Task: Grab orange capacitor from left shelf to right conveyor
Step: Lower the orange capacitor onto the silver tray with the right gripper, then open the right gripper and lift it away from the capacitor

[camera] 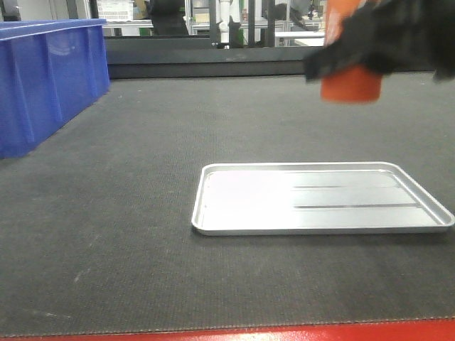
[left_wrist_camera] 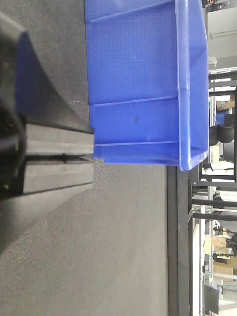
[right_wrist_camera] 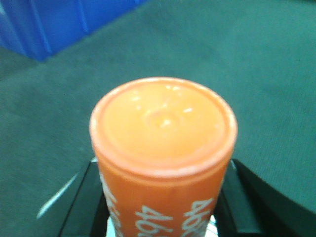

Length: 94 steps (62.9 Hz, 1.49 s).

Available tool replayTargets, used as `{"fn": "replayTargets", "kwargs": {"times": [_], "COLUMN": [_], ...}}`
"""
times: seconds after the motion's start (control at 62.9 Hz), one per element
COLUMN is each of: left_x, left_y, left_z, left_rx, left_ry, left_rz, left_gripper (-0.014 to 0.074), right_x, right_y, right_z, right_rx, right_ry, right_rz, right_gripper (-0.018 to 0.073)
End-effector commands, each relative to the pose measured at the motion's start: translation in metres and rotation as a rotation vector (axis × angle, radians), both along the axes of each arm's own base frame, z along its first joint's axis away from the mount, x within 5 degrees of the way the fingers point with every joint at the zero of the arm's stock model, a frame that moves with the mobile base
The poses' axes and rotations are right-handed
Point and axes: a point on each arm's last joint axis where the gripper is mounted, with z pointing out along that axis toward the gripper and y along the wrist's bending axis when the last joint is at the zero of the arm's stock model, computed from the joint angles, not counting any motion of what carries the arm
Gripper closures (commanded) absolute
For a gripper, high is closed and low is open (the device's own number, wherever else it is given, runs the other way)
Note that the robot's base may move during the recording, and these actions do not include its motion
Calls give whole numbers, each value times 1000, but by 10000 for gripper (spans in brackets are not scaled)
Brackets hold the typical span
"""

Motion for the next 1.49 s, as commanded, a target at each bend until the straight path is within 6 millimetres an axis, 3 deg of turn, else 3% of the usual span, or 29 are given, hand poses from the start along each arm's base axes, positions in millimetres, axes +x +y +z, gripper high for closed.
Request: {"fn": "replayTargets", "kwargs": {"times": [0.0, 0.207, 0.413, 0.493, 0.716, 0.859, 1.177, 1.479], "left_x": [0, 0, 0, 0, 0, 0, 0, 0], "left_y": [0, 0, 0, 0, 0, 0, 0, 0], "left_z": [10, 10, 10, 10, 10, 10, 10, 10], "left_rx": [-13, -13, -13, -13, -13, -13, -13, -13], "left_ry": [-81, -81, -81, -81, -81, -81, -81, -81], "left_rz": [-5, -5, -5, -5, -5, -5, -5, -5], "left_gripper": [701, 701, 701, 701, 701, 701, 701, 701], "right_x": [15, 37, 45, 46, 47, 47, 47, 35], "right_y": [6, 16, 21, 24, 27, 26, 25, 18], "right_z": [12, -26, -47, -50, -51, -54, -51, -9], "right_rx": [103, 111, 51, 65, 106, 87, 83, 139], "right_ry": [-97, -46, -66, -74, -109, -87, -90, -222], "right_rz": [36, 78, 128, 141, 164, 155, 152, 131], "right_gripper": [501, 501, 495, 443, 111, -32, -52, -11]}}
